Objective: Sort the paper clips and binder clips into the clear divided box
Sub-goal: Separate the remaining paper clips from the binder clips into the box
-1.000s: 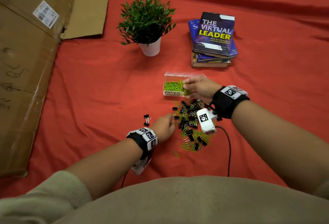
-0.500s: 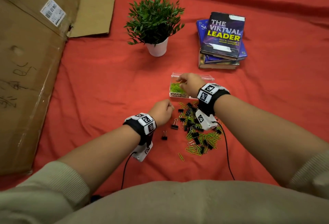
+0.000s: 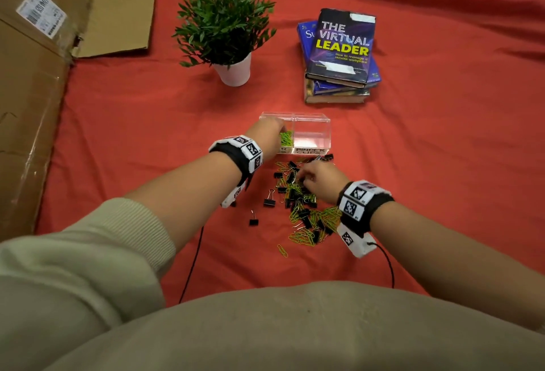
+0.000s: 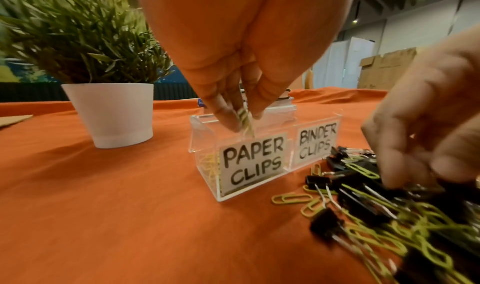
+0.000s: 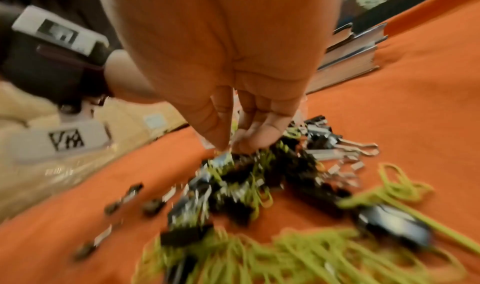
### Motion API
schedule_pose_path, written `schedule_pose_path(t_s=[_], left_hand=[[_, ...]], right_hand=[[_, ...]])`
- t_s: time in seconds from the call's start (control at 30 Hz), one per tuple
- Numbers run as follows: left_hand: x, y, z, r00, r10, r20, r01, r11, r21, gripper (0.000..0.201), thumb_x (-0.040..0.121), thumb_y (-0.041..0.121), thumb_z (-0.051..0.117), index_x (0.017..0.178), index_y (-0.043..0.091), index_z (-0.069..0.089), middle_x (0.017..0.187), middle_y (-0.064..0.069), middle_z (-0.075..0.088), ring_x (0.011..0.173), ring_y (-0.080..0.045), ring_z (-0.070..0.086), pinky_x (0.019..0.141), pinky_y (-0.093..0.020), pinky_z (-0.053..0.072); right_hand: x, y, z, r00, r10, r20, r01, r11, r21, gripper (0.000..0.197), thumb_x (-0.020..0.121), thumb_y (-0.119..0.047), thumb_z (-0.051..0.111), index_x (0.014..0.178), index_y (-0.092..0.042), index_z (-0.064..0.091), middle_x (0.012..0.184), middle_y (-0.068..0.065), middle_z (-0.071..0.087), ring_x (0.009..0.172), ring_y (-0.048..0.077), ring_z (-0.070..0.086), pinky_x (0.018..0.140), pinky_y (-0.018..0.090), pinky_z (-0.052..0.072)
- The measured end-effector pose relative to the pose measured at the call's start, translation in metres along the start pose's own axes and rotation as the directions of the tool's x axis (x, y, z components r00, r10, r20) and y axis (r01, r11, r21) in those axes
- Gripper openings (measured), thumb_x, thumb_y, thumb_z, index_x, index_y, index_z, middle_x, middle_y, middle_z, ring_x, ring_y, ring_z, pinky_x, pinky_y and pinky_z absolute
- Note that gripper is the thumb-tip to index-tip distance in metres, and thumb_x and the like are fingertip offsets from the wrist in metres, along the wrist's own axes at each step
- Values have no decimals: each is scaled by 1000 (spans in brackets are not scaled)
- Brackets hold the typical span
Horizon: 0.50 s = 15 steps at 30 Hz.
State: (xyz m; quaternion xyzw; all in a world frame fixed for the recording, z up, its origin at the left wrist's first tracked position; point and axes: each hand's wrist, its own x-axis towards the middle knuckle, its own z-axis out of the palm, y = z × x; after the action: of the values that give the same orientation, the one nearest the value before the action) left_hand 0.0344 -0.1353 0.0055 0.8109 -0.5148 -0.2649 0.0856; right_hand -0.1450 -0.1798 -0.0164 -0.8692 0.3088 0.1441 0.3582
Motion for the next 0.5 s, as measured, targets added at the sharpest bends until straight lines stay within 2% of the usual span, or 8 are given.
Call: schedule_pose_path(t_s=[0.1,0.17,0.2,0.3,0.4,0.5], left_hand=[[-17,0,12,985,115,-128,-109,992,56,30,86,2,49,112,12,60,118,-6,56,116,-25,48,93,-40,48],[-31,1,25,971,145,-189,-134,989,66,20,86,9,53,104,13,61,111,-4,53,111,-22,46,90,-37,48],[-39,2,31,975,144,-171,-137,989,53,15,86,13,54,100,15,61,107,-3,52,107,-20,47,88,-35,48],[-63,4,51,983,181,38,-182,983,14,9,85,17,56,94,16,60,103,-2,54,100,-20,53,82,-32,46],[-90,8,69,930,276,242,-289,957,21,14,83,23,60,96,17,62,102,-2,58,97,-20,56,75,-29,44],[-112,11,80,878,333,345,-376,924,65,18,82,30,61,96,19,62,102,0,57,96,-18,55,71,-27,42]], right_hand=[[-9,11,14,998,-38,54,45,989,-141,28,89,-7,49,112,-14,62,111,3,54,96,20,57,80,29,50],[-13,16,17,998,-64,23,66,990,-128,28,87,-5,49,111,-14,61,109,2,52,98,19,55,83,30,50],[-14,18,16,998,-70,-8,69,992,-108,28,87,-4,49,110,-14,62,107,0,52,97,18,55,84,30,50],[-20,25,10,994,-60,-86,58,998,-35,26,84,-3,50,101,-16,65,97,-3,52,87,15,55,79,30,49],[-32,31,10,990,-130,53,134,989,-69,21,81,-6,54,91,-18,69,92,0,64,81,17,62,76,34,53],[-45,37,16,976,-148,160,168,978,-121,23,78,-6,53,90,-17,69,91,2,67,80,18,62,75,36,53]])
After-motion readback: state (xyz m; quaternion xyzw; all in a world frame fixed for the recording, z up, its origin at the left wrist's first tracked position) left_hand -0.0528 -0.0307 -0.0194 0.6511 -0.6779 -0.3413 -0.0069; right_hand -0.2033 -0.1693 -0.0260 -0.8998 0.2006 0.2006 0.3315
